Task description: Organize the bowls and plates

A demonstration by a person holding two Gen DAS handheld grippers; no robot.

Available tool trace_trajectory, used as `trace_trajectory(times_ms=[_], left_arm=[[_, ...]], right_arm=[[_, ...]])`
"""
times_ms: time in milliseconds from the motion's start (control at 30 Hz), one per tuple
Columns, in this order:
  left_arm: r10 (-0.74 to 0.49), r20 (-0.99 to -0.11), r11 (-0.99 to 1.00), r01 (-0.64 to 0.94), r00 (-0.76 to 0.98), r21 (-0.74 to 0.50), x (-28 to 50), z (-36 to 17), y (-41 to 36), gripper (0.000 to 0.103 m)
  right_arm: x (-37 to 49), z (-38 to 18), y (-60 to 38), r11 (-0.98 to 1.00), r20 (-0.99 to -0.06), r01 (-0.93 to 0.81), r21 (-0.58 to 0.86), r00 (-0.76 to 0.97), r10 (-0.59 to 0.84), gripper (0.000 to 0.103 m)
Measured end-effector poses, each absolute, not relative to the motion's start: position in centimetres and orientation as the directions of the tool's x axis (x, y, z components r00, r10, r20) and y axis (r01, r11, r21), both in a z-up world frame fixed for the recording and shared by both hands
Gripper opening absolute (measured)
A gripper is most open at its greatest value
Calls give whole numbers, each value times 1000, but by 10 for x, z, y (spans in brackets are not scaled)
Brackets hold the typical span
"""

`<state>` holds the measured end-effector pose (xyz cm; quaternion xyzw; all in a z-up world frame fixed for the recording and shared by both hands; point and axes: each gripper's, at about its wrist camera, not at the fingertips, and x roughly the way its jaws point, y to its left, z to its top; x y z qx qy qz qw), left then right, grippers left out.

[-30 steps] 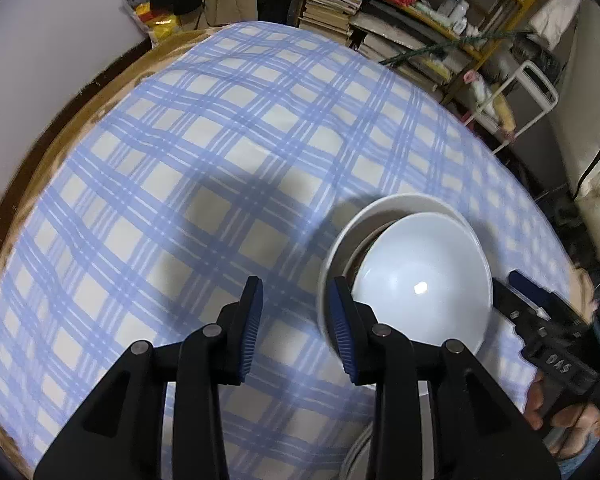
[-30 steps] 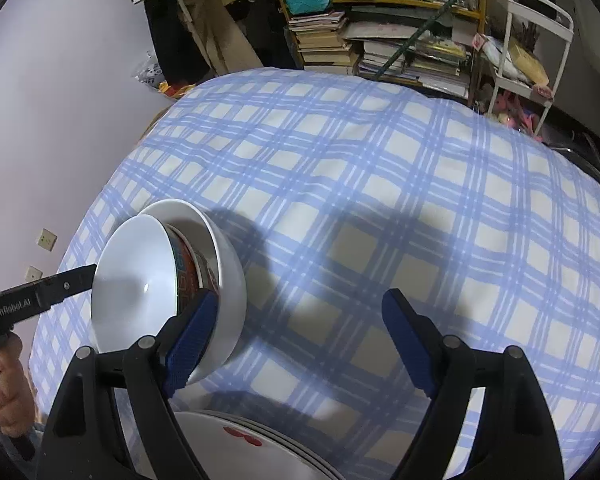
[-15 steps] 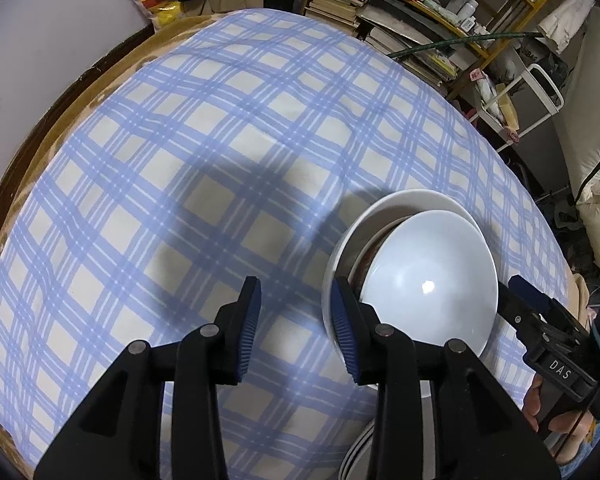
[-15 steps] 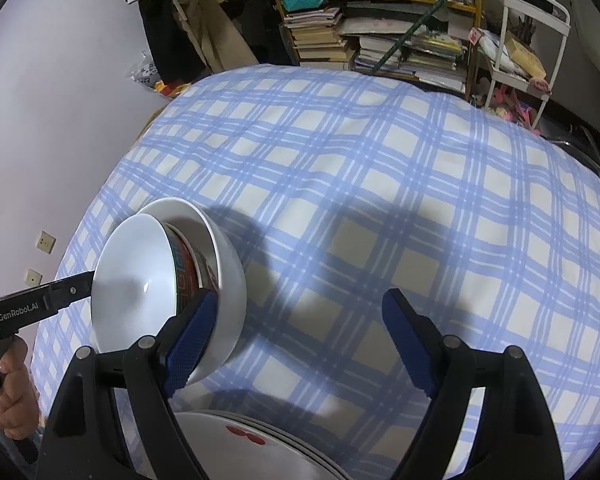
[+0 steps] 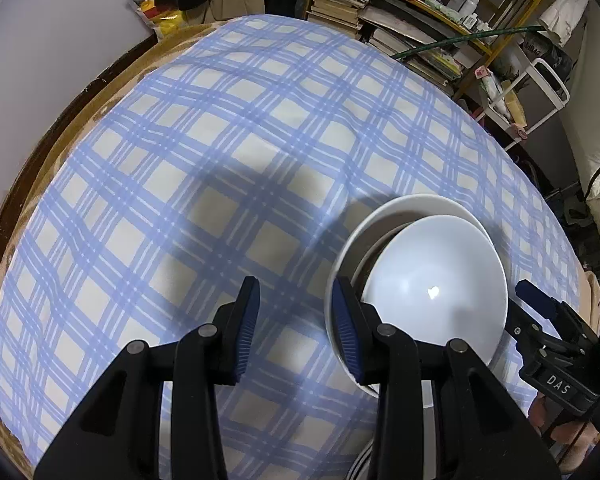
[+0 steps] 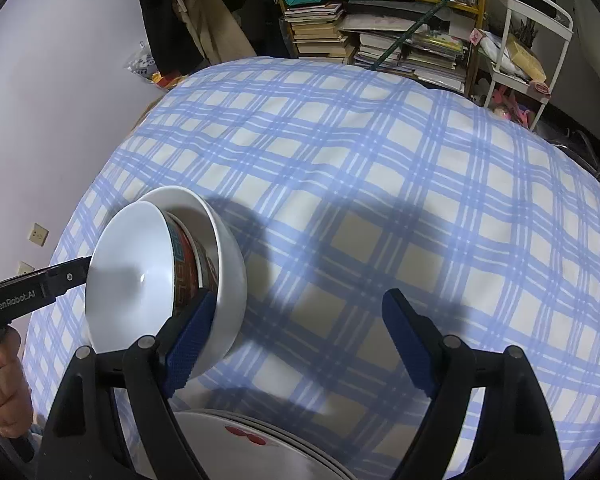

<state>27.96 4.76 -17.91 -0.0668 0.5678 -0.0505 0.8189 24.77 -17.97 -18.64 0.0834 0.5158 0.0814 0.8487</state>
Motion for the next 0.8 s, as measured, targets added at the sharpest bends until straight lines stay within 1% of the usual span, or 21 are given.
trace_trajectory(times_ms=[100,200,233,267,300,333,367,400,433,467,500,567,633,667,800], left_arm=[[-133,-924,991,43,358,-126,279,-180,42,36],[-117,-925,993,47,362,-107,278,-180,39,34],[-117,-924,993,49,365,-106,277,-179,38,33],[-119,-923,993,52,366,-107,277,-179,37,32],[-120,-923,993,55,365,-107,277,-179,37,29],[-126,-923,992,61,363,-112,277,-179,36,27],[-135,-923,991,67,361,-119,277,-179,36,23],[-149,-923,988,81,355,-129,277,-179,34,21],[-158,-923,987,91,352,-134,277,-179,32,17],[-162,-923,986,97,350,-136,277,-179,30,16],[-160,-924,986,105,348,-131,276,-180,27,16],[-159,-926,986,107,343,-130,275,-183,24,14],[-175,-928,983,102,330,-149,275,-186,23,10],[-183,-927,982,99,326,-159,276,-187,23,9],[-195,-929,980,87,313,-176,277,-189,25,8]], right_arm=[[248,-187,-180,971,-864,-43,234,449,228,89],[247,-186,-177,974,-867,-40,225,448,219,89],[247,-185,-176,975,-866,-46,218,451,214,86],[246,-184,-174,976,-865,-58,211,453,214,81],[245,-183,-172,976,-865,-65,208,453,215,78],[245,-182,-170,976,-866,-70,208,451,217,73],[245,-181,-169,976,-866,-72,207,450,217,68],[245,-181,-168,976,-868,-73,206,447,217,66],[246,-181,-167,975,-870,-74,209,441,220,61],[248,-182,-166,972,-872,-75,221,431,232,53],[249,-183,-166,970,-872,-76,233,425,243,48],[251,-186,-163,964,-874,-77,254,408,263,31],[252,-187,-160,960,-876,-82,268,395,278,21],[252,-187,-159,958,-875,-82,274,392,284,17],[255,-188,-155,954,-879,-77,289,374,297,9]])
